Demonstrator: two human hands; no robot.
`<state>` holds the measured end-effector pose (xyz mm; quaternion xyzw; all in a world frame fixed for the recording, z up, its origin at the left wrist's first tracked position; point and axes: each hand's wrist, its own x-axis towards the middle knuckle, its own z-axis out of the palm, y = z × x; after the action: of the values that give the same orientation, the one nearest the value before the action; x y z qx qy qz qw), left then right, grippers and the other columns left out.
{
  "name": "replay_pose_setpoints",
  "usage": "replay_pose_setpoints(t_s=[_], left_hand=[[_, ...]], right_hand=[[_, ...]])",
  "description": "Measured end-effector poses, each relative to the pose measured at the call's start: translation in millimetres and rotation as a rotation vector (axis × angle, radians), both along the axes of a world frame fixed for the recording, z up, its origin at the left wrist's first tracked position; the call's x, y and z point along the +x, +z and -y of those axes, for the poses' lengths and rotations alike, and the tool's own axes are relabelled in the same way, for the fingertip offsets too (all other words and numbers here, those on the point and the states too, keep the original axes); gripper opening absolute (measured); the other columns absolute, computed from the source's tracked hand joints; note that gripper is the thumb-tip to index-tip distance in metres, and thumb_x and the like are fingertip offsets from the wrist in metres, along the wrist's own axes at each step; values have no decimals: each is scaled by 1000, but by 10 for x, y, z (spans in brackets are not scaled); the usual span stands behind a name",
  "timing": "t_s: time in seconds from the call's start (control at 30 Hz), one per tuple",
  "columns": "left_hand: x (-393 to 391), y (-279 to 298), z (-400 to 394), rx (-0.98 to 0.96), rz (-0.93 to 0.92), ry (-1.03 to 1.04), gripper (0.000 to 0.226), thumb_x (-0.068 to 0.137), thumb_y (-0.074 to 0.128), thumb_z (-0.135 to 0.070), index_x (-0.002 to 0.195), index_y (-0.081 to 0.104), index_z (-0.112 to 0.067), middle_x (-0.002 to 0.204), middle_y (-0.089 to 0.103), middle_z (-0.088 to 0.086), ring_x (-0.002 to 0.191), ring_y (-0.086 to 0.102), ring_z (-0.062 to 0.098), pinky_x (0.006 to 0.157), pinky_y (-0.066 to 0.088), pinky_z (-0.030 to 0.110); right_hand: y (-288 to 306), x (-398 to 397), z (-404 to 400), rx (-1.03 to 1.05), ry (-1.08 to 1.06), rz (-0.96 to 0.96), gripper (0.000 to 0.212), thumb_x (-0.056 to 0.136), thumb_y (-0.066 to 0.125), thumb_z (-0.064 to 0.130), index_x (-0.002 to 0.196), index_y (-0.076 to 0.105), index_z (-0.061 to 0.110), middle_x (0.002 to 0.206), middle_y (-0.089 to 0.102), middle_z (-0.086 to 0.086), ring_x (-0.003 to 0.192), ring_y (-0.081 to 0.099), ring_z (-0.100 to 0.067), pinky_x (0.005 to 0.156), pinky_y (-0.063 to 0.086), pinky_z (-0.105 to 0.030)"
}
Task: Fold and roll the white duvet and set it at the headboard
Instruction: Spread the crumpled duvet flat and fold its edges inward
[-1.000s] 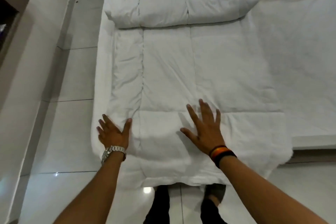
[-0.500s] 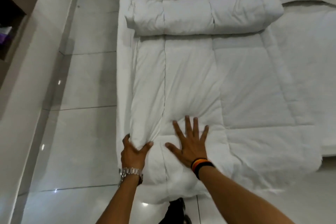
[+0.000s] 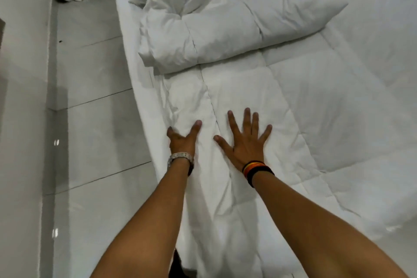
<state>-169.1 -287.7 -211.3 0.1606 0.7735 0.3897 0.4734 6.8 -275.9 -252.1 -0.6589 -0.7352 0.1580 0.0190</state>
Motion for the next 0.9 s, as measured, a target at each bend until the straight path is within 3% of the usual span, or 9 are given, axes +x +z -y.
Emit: replay_pose_setpoints(t_s=[0.13, 0.27, 0.33, 0.43, 0.57, 0.67, 0.73, 0.8, 0.9], left_hand=[[-352, -237, 53, 0, -112, 8, 89, 80, 86, -42, 152, 39, -18, 143, 57, 7, 122, 59, 21, 87, 39, 17], [-673, -262, 208, -64, -97, -48, 88, 81, 84, -41, 151, 34, -21, 131, 61, 9, 103, 63, 25, 83, 42, 24], [-691, -231, 129, -129, -72, -147, 93, 84, 80, -48, 155, 26, -23, 138, 60, 15, 112, 64, 33, 85, 43, 28], [-894, 58, -65, -123, -1, -254, 108, 83, 77, -55, 162, 8, -26, 156, 45, 15, 136, 53, 32, 102, 41, 32], [-1374, 333, -650, -69, -15, -222, 120, 78, 73, -64, 163, -1, -24, 146, 56, 13, 129, 58, 30, 104, 43, 37], [-1509, 425, -1400, 51, 19, -267, 122, 74, 78, -66, 162, 0, -33, 155, 46, 3, 138, 51, 26, 109, 40, 39], [-1474, 389, -1858, 82, 56, -293, 138, 56, 90, -66, 161, 7, -32, 150, 46, -8, 138, 50, 21, 110, 42, 37], [-1414, 288, -2219, 18, -18, -332, 141, 43, 97, -64, 157, 26, -21, 143, 54, -4, 131, 56, 23, 106, 47, 36], [-1443, -24, -2459, -81, -126, -379, 100, 60, 97, -42, 143, 49, -12, 137, 63, 10, 126, 61, 35, 96, 52, 35]], right_hand=[[-197, -429, -3, 21, -99, 55, 89, 91, 20, 87, 165, -1, 42, 172, -12, -15, 158, -12, -39, 114, -9, -77], [-309, -602, 147, 28, -40, 150, 89, 91, 22, 86, 165, 12, 37, 173, -1, -16, 158, -2, -41, 113, 4, -79], [-224, -616, 84, -72, -83, 146, 89, 90, 18, 88, 165, 9, 41, 173, -3, -14, 159, -5, -39, 113, 2, -79], [39, -735, -92, -114, -180, 107, 89, 88, 11, 91, 162, -6, 47, 173, -14, -10, 159, -13, -34, 114, -3, -77], [574, -1094, -699, -26, -219, -28, 88, 87, 11, 92, 162, -7, 48, 172, -21, -6, 158, -19, -30, 116, -9, -74], [811, -1418, -1466, 132, -265, -128, 84, 91, 17, 87, 163, -3, 48, 173, -17, -5, 158, -18, -28, 117, -9, -73], [861, -1579, -2007, 207, -284, -136, 81, 94, 23, 82, 163, 1, 46, 174, -13, -5, 159, -15, -28, 118, -9, -72], [784, -1674, -2528, 215, -319, -103, 78, 96, 24, 79, 163, 2, 47, 174, -11, -6, 159, -14, -30, 118, -10, -72], [556, -1837, -3144, 112, -303, -36, 76, 95, 19, 82, 162, 0, 50, 174, -13, -5, 158, -16, -32, 115, -10, -75]])
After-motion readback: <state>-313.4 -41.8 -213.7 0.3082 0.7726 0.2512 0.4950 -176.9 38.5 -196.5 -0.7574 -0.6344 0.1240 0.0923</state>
